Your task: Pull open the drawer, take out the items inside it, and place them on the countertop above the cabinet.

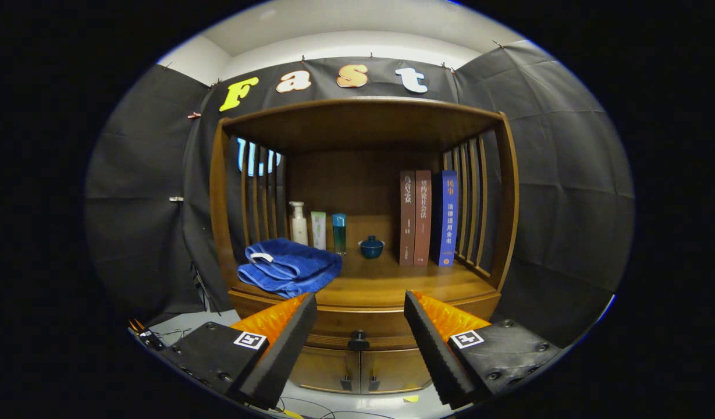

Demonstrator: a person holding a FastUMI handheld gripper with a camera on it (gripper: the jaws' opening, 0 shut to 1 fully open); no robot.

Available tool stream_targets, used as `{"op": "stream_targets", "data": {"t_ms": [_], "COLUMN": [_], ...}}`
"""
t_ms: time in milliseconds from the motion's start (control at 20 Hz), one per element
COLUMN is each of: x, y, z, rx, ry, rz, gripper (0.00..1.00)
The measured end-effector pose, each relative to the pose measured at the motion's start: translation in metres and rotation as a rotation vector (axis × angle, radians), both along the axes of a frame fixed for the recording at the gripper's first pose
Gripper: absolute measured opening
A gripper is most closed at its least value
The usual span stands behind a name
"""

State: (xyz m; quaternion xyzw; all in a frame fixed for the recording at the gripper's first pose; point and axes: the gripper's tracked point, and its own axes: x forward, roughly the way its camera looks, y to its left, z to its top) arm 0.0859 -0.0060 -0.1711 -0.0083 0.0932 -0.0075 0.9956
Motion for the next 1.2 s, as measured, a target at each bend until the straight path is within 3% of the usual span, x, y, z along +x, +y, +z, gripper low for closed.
{"op": "stream_targets", "data": {"t_ms": [450, 850, 900, 1000, 1150, 1200], "x": [0.054, 0.080, 0.081, 0.083, 0.081, 0.082], "y": [0.004, -0.007, -0.008, -0.001, 0.001, 0.002], "z": [-0.117, -0.187, -0.190, -0.192, -0.192, -0.192], "rx": [0.023, 0.040, 0.042, 0.031, -0.043, -0.035], "ry": [0.177, 0.295, 0.298, 0.301, 0.304, 0.309], "rz": [-0.007, -0.050, -0.042, -0.015, -0.016, -0.018], "gripper": [0.99, 0.99, 0.96, 0.81, 0.49, 0.44]}}
